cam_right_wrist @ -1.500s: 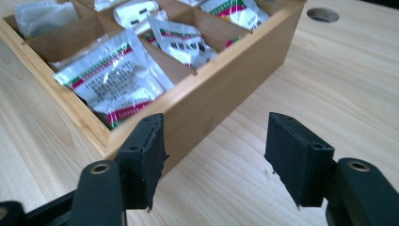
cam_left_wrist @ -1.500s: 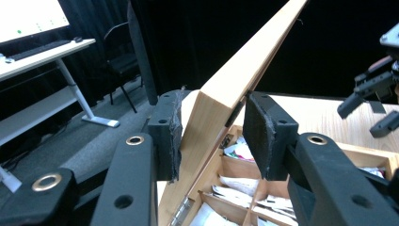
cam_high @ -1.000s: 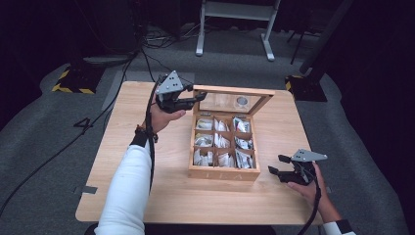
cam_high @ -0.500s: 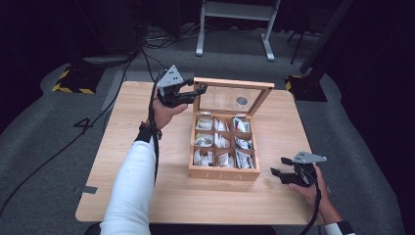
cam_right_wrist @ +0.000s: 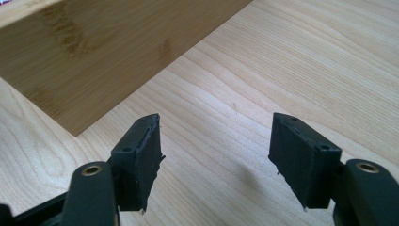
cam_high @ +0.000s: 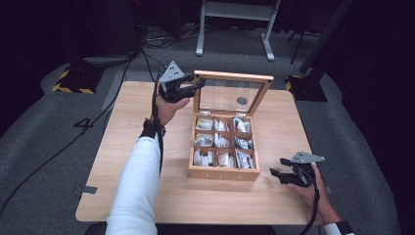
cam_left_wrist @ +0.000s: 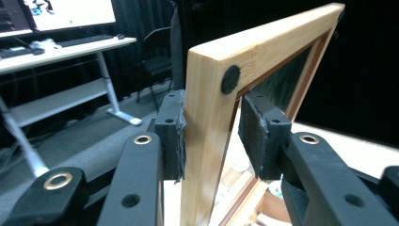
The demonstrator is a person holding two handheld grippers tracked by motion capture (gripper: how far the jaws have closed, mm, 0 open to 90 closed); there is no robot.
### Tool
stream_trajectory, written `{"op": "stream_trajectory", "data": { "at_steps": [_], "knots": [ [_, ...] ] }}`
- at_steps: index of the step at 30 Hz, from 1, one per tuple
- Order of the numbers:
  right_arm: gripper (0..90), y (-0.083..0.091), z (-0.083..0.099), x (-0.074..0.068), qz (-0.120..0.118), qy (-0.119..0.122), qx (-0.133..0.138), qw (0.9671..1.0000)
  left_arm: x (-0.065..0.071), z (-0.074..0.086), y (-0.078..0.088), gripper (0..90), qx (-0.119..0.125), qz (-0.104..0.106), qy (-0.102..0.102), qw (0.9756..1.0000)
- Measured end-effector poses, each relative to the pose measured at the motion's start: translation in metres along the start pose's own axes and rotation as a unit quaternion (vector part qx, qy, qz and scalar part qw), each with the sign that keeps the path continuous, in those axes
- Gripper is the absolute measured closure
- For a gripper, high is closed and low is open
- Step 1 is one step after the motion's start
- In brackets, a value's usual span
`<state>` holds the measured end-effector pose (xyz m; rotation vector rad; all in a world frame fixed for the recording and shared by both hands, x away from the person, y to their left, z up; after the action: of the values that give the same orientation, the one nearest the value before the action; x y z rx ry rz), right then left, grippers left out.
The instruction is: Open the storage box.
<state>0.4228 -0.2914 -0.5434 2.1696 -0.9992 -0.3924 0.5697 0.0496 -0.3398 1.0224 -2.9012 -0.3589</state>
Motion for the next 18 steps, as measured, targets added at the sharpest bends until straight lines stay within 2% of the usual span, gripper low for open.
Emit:
{"op": "stream_trajectory", "data": {
  "at_steps": [3,5,10,18],
  "knots": [
    [34.9,0.000,0.000,0.000,-0.001,-0.002,0.001,1.0000,-0.001,0.000,-0.002,62.4,0.000,-0.008,-0.003,1.0000],
    [34.9,-0.001,0.000,-0.001,-0.003,-0.002,-0.001,1.0000,-0.003,0.001,-0.003,62.5,0.000,-0.007,0.003,1.0000],
    [34.9,-0.001,0.000,-0.003,-0.007,-0.001,-0.003,1.0000,-0.008,0.003,-0.007,62.8,-0.004,-0.021,0.006,0.9998],
    [34.9,-0.002,0.001,-0.003,-0.008,-0.001,-0.006,1.0000,-0.015,0.011,-0.015,63.4,-0.011,-0.024,0.022,0.9994]
  ]
}}
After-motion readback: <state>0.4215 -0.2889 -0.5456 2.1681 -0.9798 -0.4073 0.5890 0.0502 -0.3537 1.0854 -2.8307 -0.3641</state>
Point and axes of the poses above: each handheld gripper's, and its own axes: y roughly backward along the jaws, z roughly out of its underside, x roughly to its right, the point moved 9 cm from there along -y, roughly forward along the jaws, and after that the axes turned 4 degrees about -x, right-handed, at the moved point
